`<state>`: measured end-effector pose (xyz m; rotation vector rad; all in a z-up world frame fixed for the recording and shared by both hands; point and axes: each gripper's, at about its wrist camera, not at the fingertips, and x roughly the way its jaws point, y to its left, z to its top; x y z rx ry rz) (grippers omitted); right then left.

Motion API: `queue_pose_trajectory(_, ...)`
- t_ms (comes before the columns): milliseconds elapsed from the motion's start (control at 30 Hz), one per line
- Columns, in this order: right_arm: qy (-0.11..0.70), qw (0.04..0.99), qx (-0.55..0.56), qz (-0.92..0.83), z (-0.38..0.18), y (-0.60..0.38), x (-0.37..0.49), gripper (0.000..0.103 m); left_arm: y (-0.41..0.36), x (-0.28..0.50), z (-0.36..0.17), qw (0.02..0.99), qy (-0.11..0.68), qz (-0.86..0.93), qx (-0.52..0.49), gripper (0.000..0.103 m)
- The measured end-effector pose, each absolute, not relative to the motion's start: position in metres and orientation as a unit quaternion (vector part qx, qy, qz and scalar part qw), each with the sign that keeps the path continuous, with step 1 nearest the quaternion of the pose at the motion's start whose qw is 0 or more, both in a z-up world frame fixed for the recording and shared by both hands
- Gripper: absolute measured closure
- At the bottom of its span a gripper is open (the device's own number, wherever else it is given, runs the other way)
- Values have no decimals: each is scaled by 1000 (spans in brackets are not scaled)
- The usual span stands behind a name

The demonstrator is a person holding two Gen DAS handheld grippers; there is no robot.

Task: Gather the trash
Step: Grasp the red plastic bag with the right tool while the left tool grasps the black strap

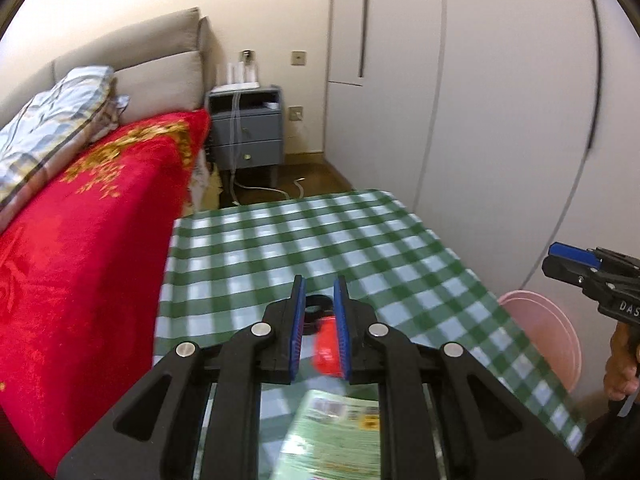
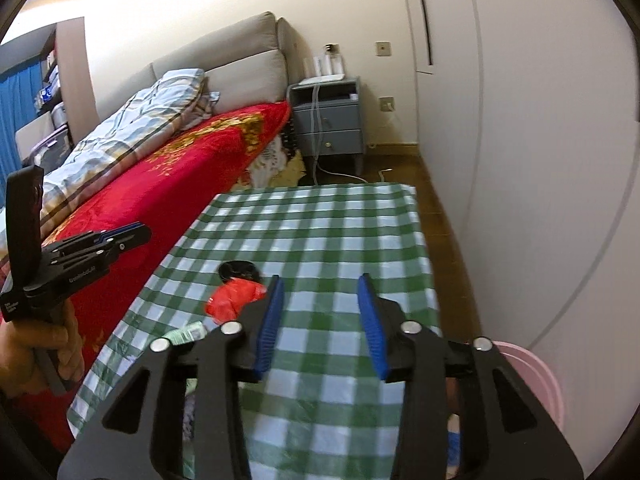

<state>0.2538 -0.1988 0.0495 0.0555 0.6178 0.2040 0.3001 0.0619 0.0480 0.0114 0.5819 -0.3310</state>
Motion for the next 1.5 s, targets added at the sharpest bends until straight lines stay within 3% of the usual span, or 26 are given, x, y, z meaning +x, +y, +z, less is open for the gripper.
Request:
queue_pose_trajectory(100,309,944,18,111,37,-174,270,59,83,309,41,946,284,-154,-18,88)
queue_pose_trajectory(367,322,937,1,135,-1,-117,306,19,108,325,25,946,283,-156,-32,88)
queue_pose_trajectory(533,344,928,-2,144,-30,-91,327,13,120,335,14,945,289,-148,-38,88)
queue_pose_trajectory(1033,406,898,-67,158,-78,-53,354,12,109,365,-26,932,322,-160,-43,88)
queue_pose_trajectory(1100,404,899,-73,154,-78,-54,354,18,104,370,-29,930,324,-165,-43,88)
queue_pose_trajectory(1133,406,898,-71,155,-78,-55,355,27,101,372,-31,929,326,-170,-43,88)
queue_pose_trajectory(1400,396,906,-53,138,-70,-76,359,38,77,394,-49,912,356,-198,-39,88)
queue_pose_trajectory(1433,397,906,-48,138,-70,-79,361,39,75,396,-51,910,360,-201,-39,86)
queue_pose_trajectory(1500,399,906,-46,137,-70,-84,362,40,69,401,-56,905,374,-199,-32,73)
